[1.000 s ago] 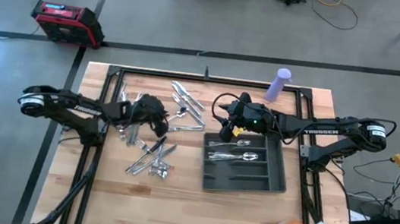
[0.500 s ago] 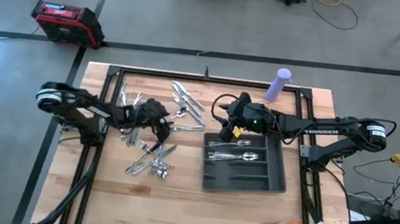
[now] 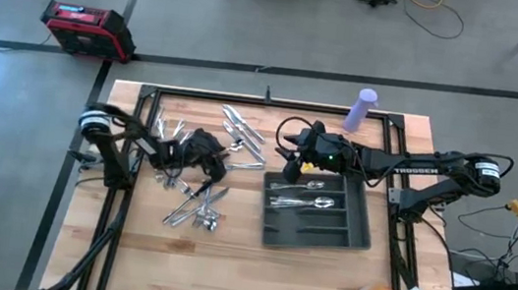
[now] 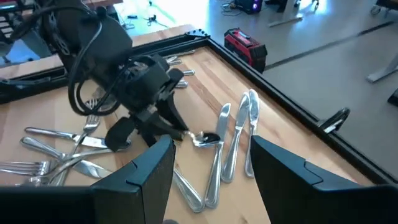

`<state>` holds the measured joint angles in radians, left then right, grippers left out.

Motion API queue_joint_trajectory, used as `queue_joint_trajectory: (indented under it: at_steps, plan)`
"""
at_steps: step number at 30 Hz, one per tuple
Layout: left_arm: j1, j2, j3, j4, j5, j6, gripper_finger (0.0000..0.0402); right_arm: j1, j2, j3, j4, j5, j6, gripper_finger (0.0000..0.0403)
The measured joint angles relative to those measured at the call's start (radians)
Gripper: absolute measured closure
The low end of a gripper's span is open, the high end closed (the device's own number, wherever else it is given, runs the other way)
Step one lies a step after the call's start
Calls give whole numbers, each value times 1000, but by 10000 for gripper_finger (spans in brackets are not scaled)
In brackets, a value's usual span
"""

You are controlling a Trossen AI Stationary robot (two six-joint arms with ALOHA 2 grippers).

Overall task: Sort silverware
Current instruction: Put the spoon into the gray silverware tray

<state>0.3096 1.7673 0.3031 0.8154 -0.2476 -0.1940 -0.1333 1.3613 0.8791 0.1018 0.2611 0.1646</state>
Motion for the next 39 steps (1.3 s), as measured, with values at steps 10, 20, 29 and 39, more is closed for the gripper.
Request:
queue_joint_trajectory:
  at_steps: [10, 20, 29, 39]
  plan:
    - [-56, -240, -4, -30, -20, 114, 397, 26, -33, 0, -9, -10, -140, 213]
    - [-184, -276, 135, -31, 91, 177, 400, 94, -263, 67, -305, 46, -170, 213]
    - [-265, 32, 539, -150, 249, 181, 401, 105, -365, 70, -559, 46, -11, 213]
    - [-274, 353, 1004, -539, 259, 219, 401, 182, -370, 100, -809, 45, 174, 213]
